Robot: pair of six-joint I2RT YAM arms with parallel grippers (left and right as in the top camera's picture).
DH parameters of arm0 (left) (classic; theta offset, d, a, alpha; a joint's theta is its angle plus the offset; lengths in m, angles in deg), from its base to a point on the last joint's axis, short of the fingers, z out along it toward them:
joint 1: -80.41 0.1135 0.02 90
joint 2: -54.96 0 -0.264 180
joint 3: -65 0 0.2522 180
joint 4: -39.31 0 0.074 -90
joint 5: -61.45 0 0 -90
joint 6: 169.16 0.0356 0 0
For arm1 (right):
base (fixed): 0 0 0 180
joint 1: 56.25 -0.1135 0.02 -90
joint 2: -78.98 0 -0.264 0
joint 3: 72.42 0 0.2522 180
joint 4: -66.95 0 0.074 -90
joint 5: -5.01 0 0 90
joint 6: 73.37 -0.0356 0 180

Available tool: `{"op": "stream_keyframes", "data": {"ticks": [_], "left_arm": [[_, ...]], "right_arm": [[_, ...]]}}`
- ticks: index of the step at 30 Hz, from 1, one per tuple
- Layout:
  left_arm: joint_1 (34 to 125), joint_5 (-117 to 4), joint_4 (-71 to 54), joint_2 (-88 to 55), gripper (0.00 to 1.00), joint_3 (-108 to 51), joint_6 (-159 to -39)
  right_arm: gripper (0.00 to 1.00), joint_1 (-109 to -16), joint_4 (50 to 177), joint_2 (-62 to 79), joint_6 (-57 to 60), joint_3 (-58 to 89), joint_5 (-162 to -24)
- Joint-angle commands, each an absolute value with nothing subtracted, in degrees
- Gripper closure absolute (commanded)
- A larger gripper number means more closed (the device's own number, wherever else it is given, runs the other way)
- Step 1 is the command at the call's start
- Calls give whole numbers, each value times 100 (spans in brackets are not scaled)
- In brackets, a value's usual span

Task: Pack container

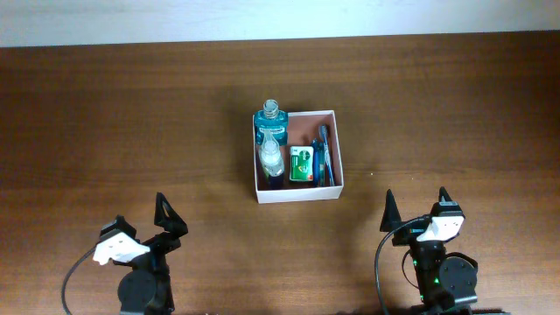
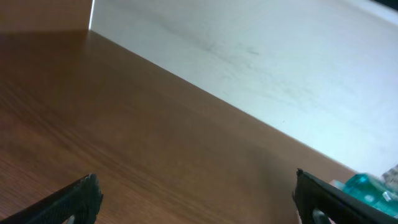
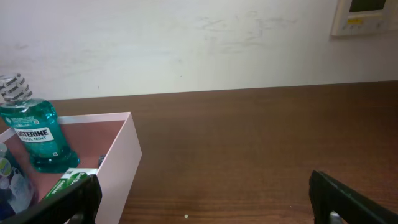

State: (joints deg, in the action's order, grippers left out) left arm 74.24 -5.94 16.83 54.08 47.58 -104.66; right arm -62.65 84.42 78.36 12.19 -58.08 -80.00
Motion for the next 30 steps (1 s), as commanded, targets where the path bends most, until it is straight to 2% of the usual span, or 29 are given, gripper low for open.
{"op": "stream_keyframes", "data": {"ticks": [1,3,7,30], "left_arm": [[7469,-684,1714,5469,1,4843,-9362],[7469,-697,1712,5469,1,4843,-8728],[7467,-690,1701,5469,1,4843,-8213],[7469,-738,1701,5467,1,4843,-8213]], "right_arm": [[1,-6223,8494,7873,1234,-5834,-8006],[1,-6221,8494,7873,1234,-5834,-8006],[1,-6223,8494,7873,1234,-5834,-8006],[1,-6223,8494,7873,1234,-5834,-8006]]}}
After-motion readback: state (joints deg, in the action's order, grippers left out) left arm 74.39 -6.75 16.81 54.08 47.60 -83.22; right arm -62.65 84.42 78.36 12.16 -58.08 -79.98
